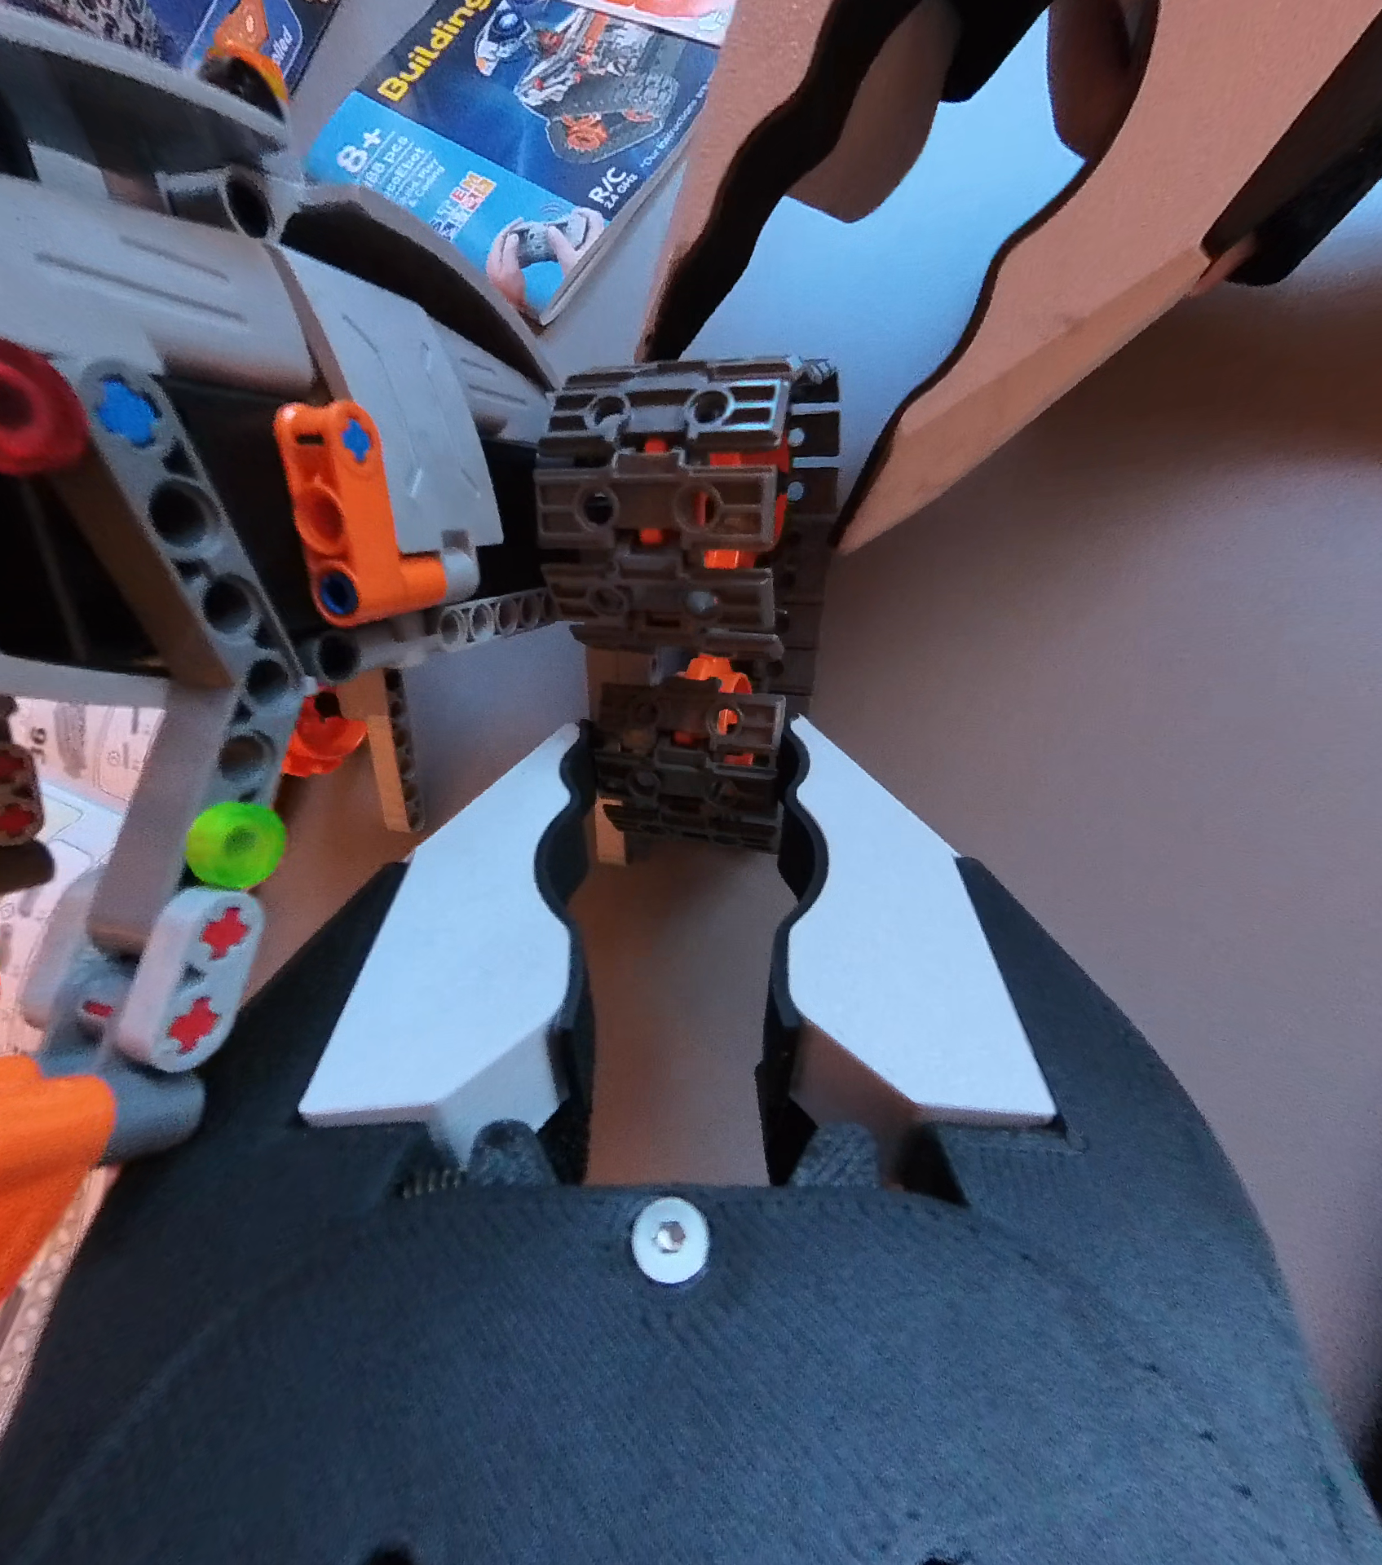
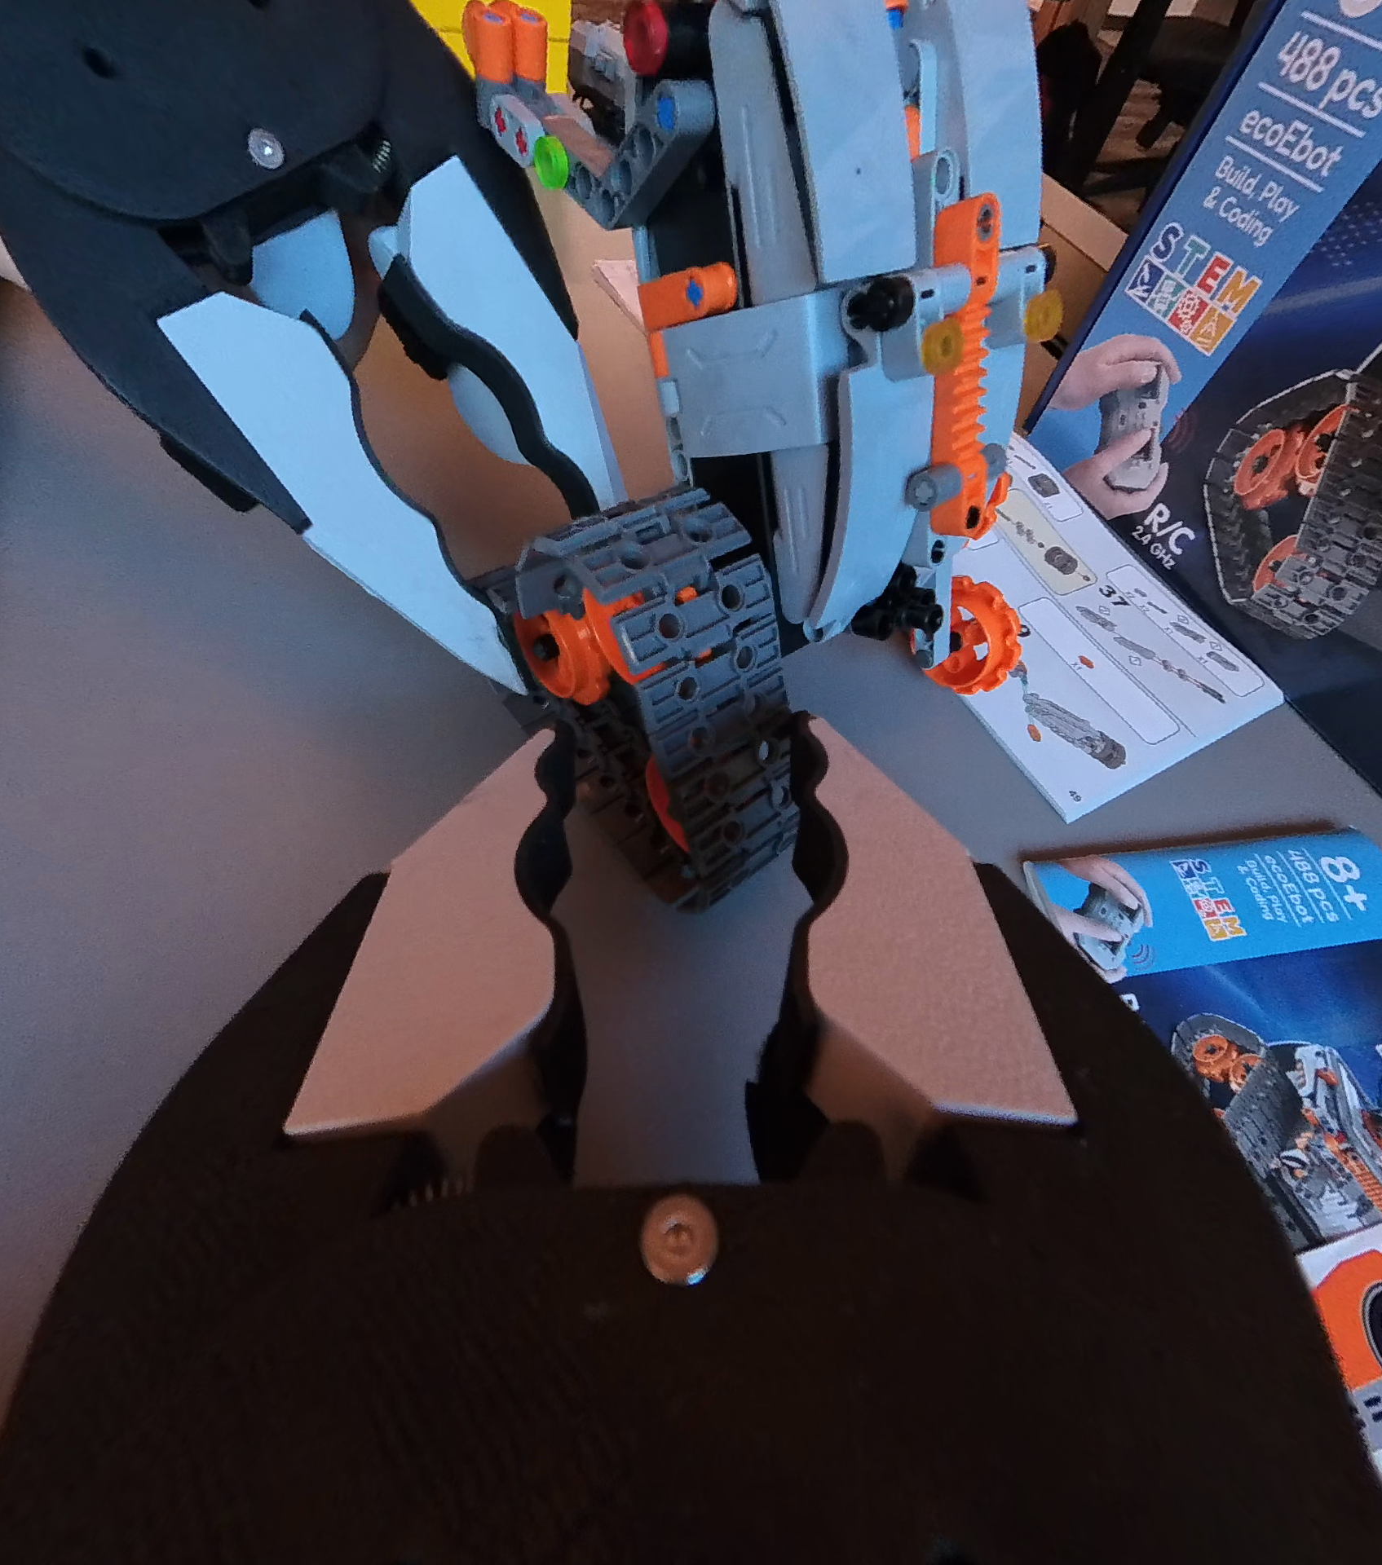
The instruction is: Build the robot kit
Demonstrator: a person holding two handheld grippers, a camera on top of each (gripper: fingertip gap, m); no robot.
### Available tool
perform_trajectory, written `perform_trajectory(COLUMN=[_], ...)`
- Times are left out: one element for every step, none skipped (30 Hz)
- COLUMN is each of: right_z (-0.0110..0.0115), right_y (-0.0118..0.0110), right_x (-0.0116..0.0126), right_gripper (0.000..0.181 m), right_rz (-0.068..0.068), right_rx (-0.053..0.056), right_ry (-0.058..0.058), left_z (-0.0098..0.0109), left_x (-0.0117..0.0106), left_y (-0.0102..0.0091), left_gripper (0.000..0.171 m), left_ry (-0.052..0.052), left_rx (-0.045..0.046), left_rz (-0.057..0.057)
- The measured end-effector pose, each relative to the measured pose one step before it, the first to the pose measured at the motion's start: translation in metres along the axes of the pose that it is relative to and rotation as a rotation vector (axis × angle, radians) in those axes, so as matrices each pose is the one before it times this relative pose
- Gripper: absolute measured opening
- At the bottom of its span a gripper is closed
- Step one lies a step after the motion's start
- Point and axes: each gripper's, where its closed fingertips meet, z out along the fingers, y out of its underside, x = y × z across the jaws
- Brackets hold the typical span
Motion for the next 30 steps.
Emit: perform_trajectory(right_z=[-0.00007,-0.00007,-0.00011,-0.00006,-0.00023,-0.00017,-0.00014,-0.00019,-0.00013,-0.00005,-0.00012,-0.00012,-0.00007,-0.00031,-0.00031,-0.00046,-0.00064,-0.00132,-0.00268,-0.00418,-0.00506,-0.00569,-0.00591,-0.00566,-0.00445,-0.00244,-0.00039,0.00171,0.00358,0.00453], right_y=[0.00026,0.00012,0.00026,0.00009,0.00014,0.00004,0.00005,0.00026,0.00023,0.00018,0.0,0.00005,-0.00009,-0.00013,-0.00063,-0.00029,-0.0004,0.00026,0.00119,-0.00055,-0.00423,-0.00645,-0.0059,-0.00598,-0.00664,-0.00511,-0.00352,0.00047,0.00278,0.00354], right_x=[-0.00015,0.00001,-0.00002,0.00009,0.00002,0.00006,-0.0001,0.00004,-0.00012,-0.00014,-0.00002,0.00004,0.00003,-0.00015,-0.00065,-0.00056,-0.00018,-0.00088,-0.00195,0.0002,0.00173,0.00068,0.00158,-0.00057,-0.00611,-0.00462,-0.0086,-0.00728,-0.00664,-0.00407], right_gripper=[0.05,0.05,0.05,0.05,0.05,0.05,0.051,0.051,0.051,0.051,0.052,0.052,0.052,0.053,0.054,0.056,0.059,0.063,0.07,0.073,0.078,0.076,0.068,0.056,0.037,0.03,0.029,0.026,0.026,0.026], right_rz=[-0.0007,0.0003,0.0002,0.0008,0.0012,0.0009,0.0002,-0.0012,-0.0013,-0.0004,0.0007,0.0018,0.0024,0.0044,0.0078,0.0114,0.0128,0.0111,0.0037,-0.0017,0.0009,0.0078,0.0201,0.0296,0.0379,0.0562,0.0447,0.0494,0.0544,0.0569], right_rx=[-0.0004,0.0001,0.0011,0.0018,0.0012,0.0009,0.0003,-0.0005,0.0004,0.0004,0.0016,0.0022,0.0035,0.0041,0.0058,0.0037,0.0012,-0.0121,-0.0292,-0.0217,0.005,0.0155,0.0074,0.0104,0.0238,0.0242,0.0263,0.0113,0.0038,0.0094], right_ry=[0.0007,0.0007,0.0007,-0.0006,-0.0013,-0.0016,-0.0012,-0.0001,-0.0006,-0.0001,0.0,0.0008,0.0002,-0.0011,-0.0049,-0.0056,-0.0019,-0.0026,-0.0009,0.0239,0.0444,0.0454,0.0593,0.0545,0.0261,0.0355,0.005,0.0032,-0.0071,-0.0043], left_z=[-0.00055,-0.00034,0.00041,0.00049,0.00029,-0.00012,-0.00012,0.00024,0.00007,-0.00004,0.00022,0.00006,0.00012,0.00002,-0.00025,-0.00045,-0.00026,-0.00008,0.00007,0.00029,0.00032,0.00011,0.0003,0.00046,0.00035,0.00036,0.00039,0.0002,0.00036,0.00016], left_x=[0.00039,0.00021,0.00018,0.0,0.00026,-0.00019,0.00007,0.00025,-0.00027,-0.00022,-0.00048,-0.00068,-0.00014,0.0002,-0.00012,-0.00037,-0.0002,-0.00019,-0.00019,0.00011,0.00008,-0.00026,0.00014,0.00034,-0.00005,0.00028,0.00019,0.00011,0.00031,0.00002], left_y=[-0.00099,-0.00119,-0.00019,-0.00022,-0.0004,-0.00077,-0.00133,-0.00026,-0.00026,-0.00071,-0.00085,-0.00097,-0.00102,-0.00056,-0.00058,-0.00048,-0.00048,-0.00027,-0.00016,-0.00033,-0.0002,-0.00021,-0.00024,-0.00026,-0.00014,-0.00024,-0.0004,-0.00034,-0.00031,-0.00025], left_gripper=[0.04,0.04,0.04,0.04,0.04,0.04,0.04,0.04,0.04,0.04,0.04,0.039,0.039,0.039,0.039,0.039,0.039,0.039,0.039,0.039,0.039,0.039,0.039,0.039,0.039,0.039,0.038,0.039,0.039,0.039], left_ry=[0.0013,-0.0024,-0.0007,0.0008,0.003,-0.0008,-0.0014,-0.0013,-0.0053,-0.0064,-0.01,-0.0134,-0.0121,-0.0111,-0.0121,-0.0096,-0.0061,-0.0021,0.0001,0.0028,0.0036,-0.0005,0.0004,-0.0004,-0.0035,-0.0019,-0.0015,-0.001,0.0004,0.0004], left_rx=[0.00566,0.00909,0.00122,0.00069,0.00142,0.00354,0.01173,0.00716,0.00722,0.01098,0.01566,0.02012,0.02235,0.02173,0.02062,0.01676,0.01339,0.00939,0.00717,0.00596,0.00337,0.00114,0.00183,0.0013,0.00048,0.00162,0.00144,0.00167,0.00154,0.00068], left_rz=[0.004,0.008,0.0077,-0.0002,-0.004,-0.0023,-0.001,0.0049,0.0048,0.0009,0.0009,-0.0023,-0.0069,-0.0043,-0.0027,-0.003,-0.0043,-0.0073,-0.01,-0.0093,-0.0037,-0.0018,-0.0013,0.0041,0.0047,0.0025,0.0003,-0.001,-0.0013,-0.0017])
